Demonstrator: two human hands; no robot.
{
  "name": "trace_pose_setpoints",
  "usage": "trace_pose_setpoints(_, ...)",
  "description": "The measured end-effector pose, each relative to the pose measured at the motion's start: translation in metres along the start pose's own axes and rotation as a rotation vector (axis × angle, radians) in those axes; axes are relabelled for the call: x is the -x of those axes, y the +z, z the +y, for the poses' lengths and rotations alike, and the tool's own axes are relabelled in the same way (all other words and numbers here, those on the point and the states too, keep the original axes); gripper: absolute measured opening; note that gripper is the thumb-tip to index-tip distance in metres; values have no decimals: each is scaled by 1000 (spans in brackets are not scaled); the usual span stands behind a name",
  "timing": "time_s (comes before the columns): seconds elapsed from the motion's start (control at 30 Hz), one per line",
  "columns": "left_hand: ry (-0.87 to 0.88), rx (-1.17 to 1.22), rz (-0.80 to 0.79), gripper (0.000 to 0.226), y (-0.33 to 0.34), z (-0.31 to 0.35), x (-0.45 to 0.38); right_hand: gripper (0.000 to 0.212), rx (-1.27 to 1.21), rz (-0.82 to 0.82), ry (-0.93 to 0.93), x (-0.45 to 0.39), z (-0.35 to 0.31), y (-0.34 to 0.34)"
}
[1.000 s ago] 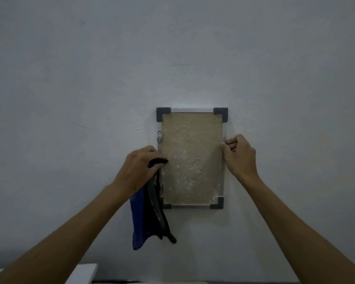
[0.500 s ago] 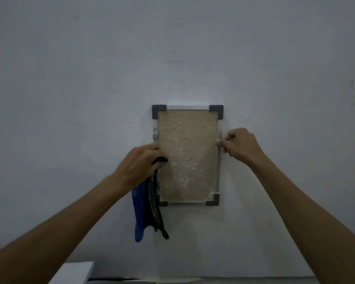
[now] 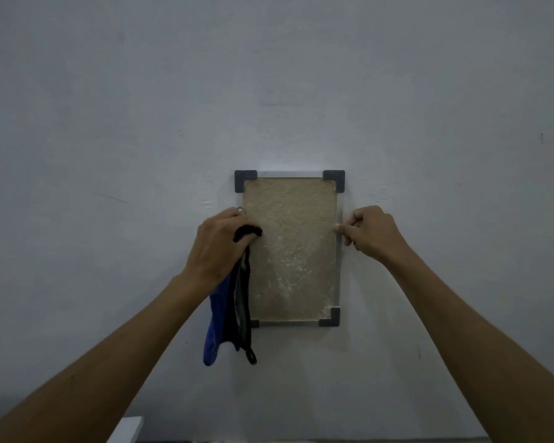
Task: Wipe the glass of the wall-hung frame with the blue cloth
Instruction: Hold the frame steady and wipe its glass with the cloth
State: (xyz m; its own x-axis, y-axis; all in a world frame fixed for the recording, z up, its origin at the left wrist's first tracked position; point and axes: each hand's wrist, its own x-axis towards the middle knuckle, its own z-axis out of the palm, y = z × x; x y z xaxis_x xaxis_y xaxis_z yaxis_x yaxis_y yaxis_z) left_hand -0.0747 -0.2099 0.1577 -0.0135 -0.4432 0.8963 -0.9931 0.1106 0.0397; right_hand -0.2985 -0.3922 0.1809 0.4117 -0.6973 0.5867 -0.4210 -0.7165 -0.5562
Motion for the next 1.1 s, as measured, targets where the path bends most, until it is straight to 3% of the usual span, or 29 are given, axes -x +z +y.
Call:
trace_pose_setpoints(0.17,137,-52,-361,17,-3,-1,3,30,8,1,-4,1,-1,-1)
trace_pose_setpoints(0.33,18,6,-21,18,-3,0,-8,30,12,7,1,3,-2,0)
trace_pose_setpoints(0.37,20,21,-45,19,-1,1,-5,30,11,9,3,3,-2,1)
trace_pose_setpoints(0.5,118,-35,-392,18,1,0,1,30,-2,0,7,2,-1,-1)
trace_pose_setpoints(0.53,118,-52,-363,17,0,-1,-2,31,-1,-2,4,2,-1,-1)
trace_pose_setpoints(0.67,-8,6,-5,17,3,2,-7,29,-1,-4,10,3,-1,0)
trace_pose_setpoints(0.7,9,17,-37,18,5,4,-4,29,2,-7,9,3,0,0)
trace_pose_setpoints(0.8,98,-30,-340,17,8,5,1,29,5,-19,11,2,0,0)
trace_pose_setpoints(0.83,104,-58,-361,16,7,4,-1,30,8,-20,11,1,0,0)
trace_pose_setpoints(0.97,-15,-17,1,16,8,5,-11,31,14,-10,4,1,2,1)
trace_pose_setpoints(1.0,-37,19,25,17,8,7,-9,31,18,-8,2,1,2,2)
trace_pose_setpoints(1.1,34,13,-267,18,11,9,-2,31,25,-7,3,1,2,3)
